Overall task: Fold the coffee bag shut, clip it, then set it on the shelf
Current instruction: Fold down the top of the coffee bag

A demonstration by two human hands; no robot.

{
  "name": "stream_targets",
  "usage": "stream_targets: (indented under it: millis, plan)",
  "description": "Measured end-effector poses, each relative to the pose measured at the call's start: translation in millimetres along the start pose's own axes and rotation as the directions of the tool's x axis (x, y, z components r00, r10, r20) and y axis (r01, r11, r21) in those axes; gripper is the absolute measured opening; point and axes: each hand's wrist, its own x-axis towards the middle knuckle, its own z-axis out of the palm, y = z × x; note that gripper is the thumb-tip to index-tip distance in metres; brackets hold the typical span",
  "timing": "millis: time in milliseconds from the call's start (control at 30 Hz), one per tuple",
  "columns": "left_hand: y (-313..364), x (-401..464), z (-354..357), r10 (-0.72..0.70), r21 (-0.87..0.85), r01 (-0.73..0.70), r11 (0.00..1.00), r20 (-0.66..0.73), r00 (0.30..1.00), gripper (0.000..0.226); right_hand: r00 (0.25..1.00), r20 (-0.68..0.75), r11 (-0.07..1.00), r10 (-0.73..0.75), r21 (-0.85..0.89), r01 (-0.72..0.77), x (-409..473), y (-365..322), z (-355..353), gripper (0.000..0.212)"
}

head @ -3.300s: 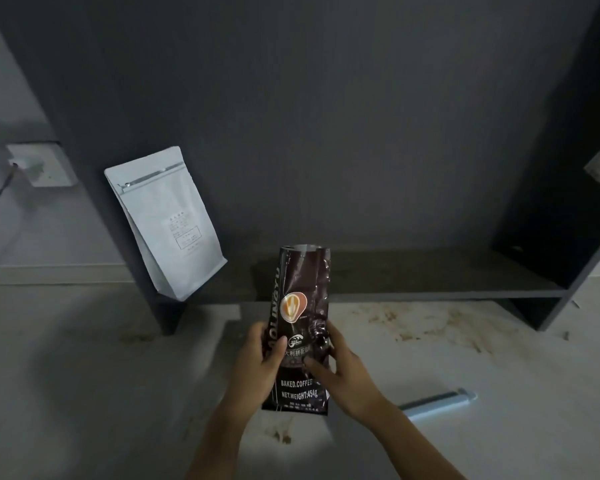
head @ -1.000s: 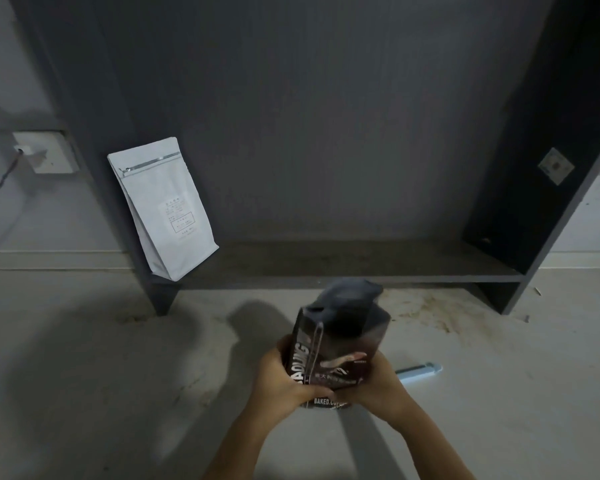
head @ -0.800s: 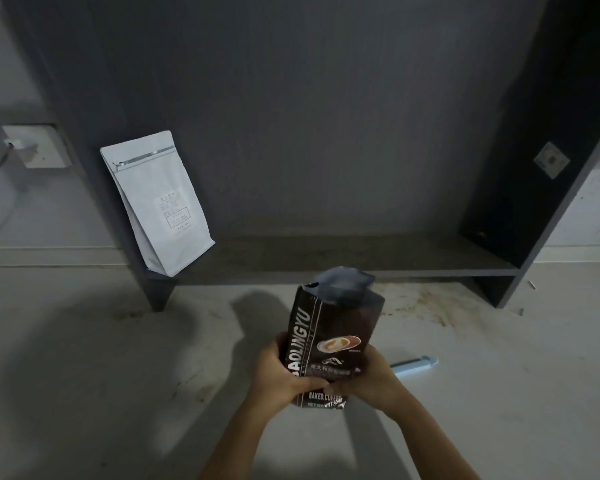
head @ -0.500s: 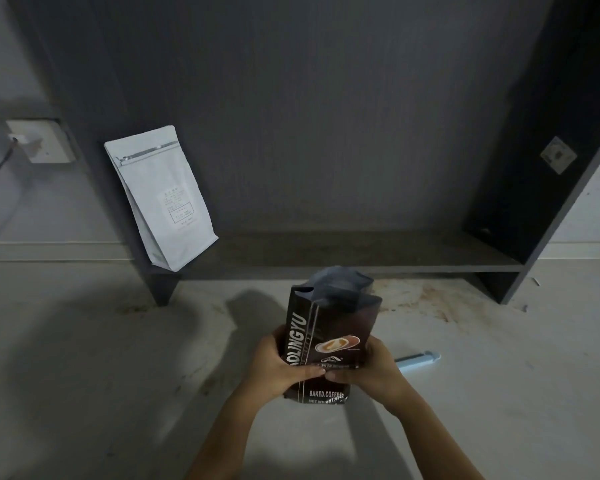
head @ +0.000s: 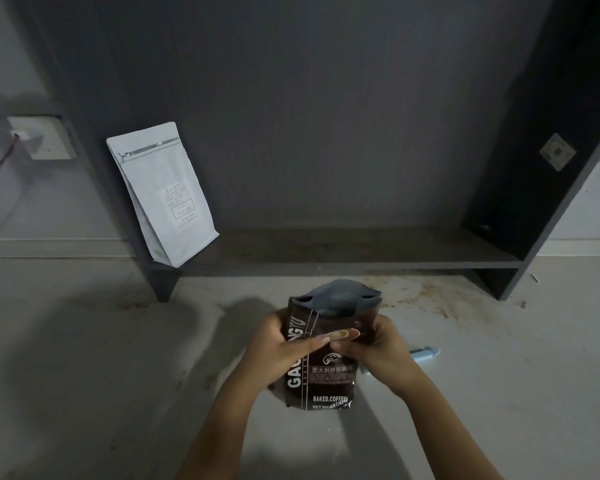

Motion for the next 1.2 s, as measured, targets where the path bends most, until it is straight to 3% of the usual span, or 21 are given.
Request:
stream_targets:
  millis: [167, 267, 367, 467, 533, 633, 767, 833, 1000, 1100, 1200]
  plan:
    - [0, 2, 6, 0.018, -0.013, -0.019, 1.0, -0.04, 0.999, 0.007, 0.998, -0.049, 0.999, 0.029, 0.044, -0.027, 2, -2, 5, 0.025]
    - [4, 2, 4, 0.039, -0.057, -0.042, 0.997, -0.05, 0.998, 0.008, 0.999, -0.042, 0.997, 0.007, 0.075, -0.004, 0, -7, 5, 0.017]
    - [7, 4, 1, 0.034, -0.139, -0.047, 0.989, -0.098, 0.995, 0.02, 0.994, -0.102, 0.993, -0.03, 0.112, 0.041, 2, -10, 0, 0.016]
    - [10, 6, -3, 0.144, 0.011, -0.144, 0.989, -0.14, 0.98, 0.049, 0.993, -0.083, 0.996, -0.079, 0.042, 0.083, 5, -8, -3, 0.032]
    - [12, 6, -3, 0.224, 0.059, -0.219, 0.974, -0.103, 0.969, 0.059, 0.989, -0.075, 0.99, -0.124, 0.053, 0.128, 6, -6, -4, 0.047]
    - [14, 5, -5, 0.209, -0.009, -0.21, 0.978, -0.085, 0.974, 0.068, 0.992, -0.099, 0.975, -0.083, 0.199, 0.102, 4, -9, -5, 0.045]
    - [14, 4, -11, 0.131, -0.191, -0.119, 0.974, 0.051, 0.99, 0.049, 0.999, -0.024, 0.923, 0.04, 0.383, -0.028, 2, -11, -11, 0.031]
    - [18, 3, -14, 0.086, -0.239, -0.056, 0.969, 0.116, 0.99, 0.038, 1.0, 0.016, 0.941, 0.007, 0.339, -0.012, -1, -13, -12, 0.031]
    - [28, -4, -23, 0.008, -0.107, 0.018, 0.994, 0.241, 0.97, 0.039, 0.993, 0.102, 0.977, 0.06, 0.199, -0.08, -10, -17, -8, 0.039]
    - [32, -10, -17, 0.013, 0.072, -0.024, 0.997, 0.151, 0.988, 0.013, 0.995, 0.063, 0.974, 0.073, 0.21, -0.085, -10, -12, -5, 0.045]
    - [20, -8, -9, 0.038, 0.102, -0.036, 0.994, -0.014, 0.999, 0.051, 0.998, -0.017, 0.991, 0.057, 0.122, -0.055, -8, -9, -2, 0.031]
